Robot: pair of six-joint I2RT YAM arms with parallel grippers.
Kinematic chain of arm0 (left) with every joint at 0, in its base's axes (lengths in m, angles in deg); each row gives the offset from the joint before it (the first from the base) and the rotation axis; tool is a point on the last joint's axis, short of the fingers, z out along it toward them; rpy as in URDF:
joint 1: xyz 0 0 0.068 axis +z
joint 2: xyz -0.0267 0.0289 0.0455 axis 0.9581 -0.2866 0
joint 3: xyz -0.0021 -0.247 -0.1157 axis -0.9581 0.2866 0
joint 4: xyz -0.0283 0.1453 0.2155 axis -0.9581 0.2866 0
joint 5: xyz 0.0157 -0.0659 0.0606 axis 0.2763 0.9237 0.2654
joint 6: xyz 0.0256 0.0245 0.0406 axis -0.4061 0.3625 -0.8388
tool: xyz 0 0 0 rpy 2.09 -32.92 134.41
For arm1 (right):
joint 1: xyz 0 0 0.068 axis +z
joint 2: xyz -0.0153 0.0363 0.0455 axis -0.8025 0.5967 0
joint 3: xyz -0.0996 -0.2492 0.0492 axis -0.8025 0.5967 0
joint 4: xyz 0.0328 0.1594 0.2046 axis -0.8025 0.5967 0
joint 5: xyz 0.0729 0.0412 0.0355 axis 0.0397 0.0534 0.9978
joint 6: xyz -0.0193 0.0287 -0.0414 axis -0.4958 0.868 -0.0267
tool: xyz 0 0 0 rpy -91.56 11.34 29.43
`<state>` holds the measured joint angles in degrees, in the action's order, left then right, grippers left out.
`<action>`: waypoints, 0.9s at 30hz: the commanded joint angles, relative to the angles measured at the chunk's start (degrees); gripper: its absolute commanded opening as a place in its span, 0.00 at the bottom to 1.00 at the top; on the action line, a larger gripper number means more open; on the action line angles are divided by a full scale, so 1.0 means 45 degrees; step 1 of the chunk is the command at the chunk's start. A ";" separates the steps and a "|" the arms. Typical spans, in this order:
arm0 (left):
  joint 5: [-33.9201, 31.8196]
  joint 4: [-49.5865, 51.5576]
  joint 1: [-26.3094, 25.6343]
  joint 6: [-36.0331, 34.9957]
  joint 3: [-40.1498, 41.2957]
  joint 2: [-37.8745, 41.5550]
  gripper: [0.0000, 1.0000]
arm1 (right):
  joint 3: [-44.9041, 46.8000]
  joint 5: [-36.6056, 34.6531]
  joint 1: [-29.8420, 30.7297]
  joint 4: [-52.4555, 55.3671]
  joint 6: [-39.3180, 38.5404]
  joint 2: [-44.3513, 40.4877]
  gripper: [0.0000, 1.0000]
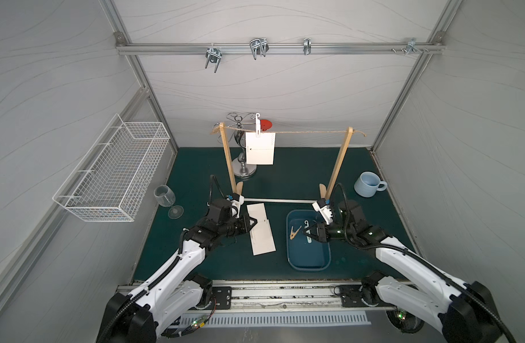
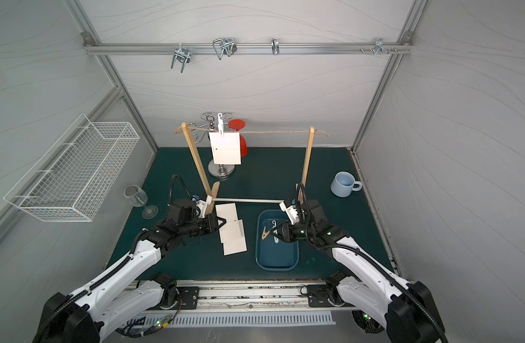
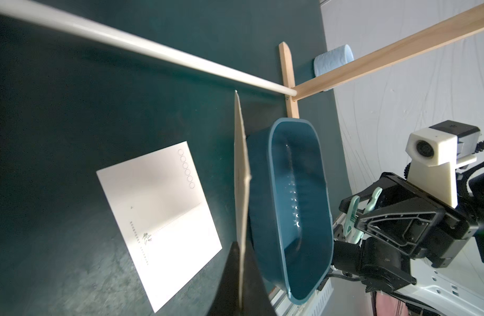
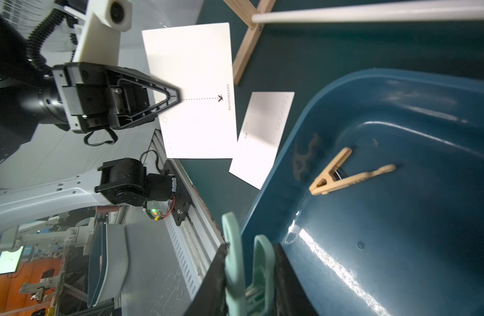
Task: Remove the postcards from the strings
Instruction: Place the postcard on the postcard.
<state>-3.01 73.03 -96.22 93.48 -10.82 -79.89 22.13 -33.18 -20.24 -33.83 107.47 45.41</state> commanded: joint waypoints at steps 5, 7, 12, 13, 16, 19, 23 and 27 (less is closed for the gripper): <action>-0.0562 -0.0642 -0.0422 0.0707 0.0430 -0.0452 0.00 | 0.0266 -0.1354 0.0587 -0.0802 0.0563 0.1293 0.00; -0.0632 -0.0901 -0.0482 0.0851 0.0635 -0.0558 0.00 | 0.0247 -0.1489 0.0657 -0.0911 0.0648 0.1696 0.00; -0.0739 -0.1156 -0.0542 0.0914 0.0938 -0.0795 0.00 | 0.0112 -0.1985 0.0725 -0.0954 0.0768 0.2417 0.00; -0.0742 -0.1202 -0.0560 0.0914 0.0963 -0.0849 0.00 | 0.0110 -0.2033 0.0725 -0.1008 0.0797 0.2503 0.00; -0.0768 -0.1398 -0.0618 0.0986 0.1017 -0.1062 0.00 | -0.0001 -0.2194 0.0749 -0.1068 0.0895 0.2904 0.00; -0.0844 -0.1467 -0.0697 0.1050 0.1039 -0.1315 0.06 | -0.0124 -0.2251 0.0804 -0.1138 0.0954 0.3304 0.06; -0.1259 -0.1196 -0.0718 0.1124 0.1041 -0.1349 0.23 | -0.0183 -0.2389 0.0900 -0.1211 0.0997 0.3441 0.26; -0.1851 -0.0762 -0.0718 0.1126 0.1032 -0.0944 0.30 | -0.0203 -0.2628 0.0920 -0.1072 0.0994 0.3245 0.40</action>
<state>-8.32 69.38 -99.28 98.31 -5.99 -85.58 22.28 -43.69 -16.55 -38.09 111.29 60.68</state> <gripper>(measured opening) 0.294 0.391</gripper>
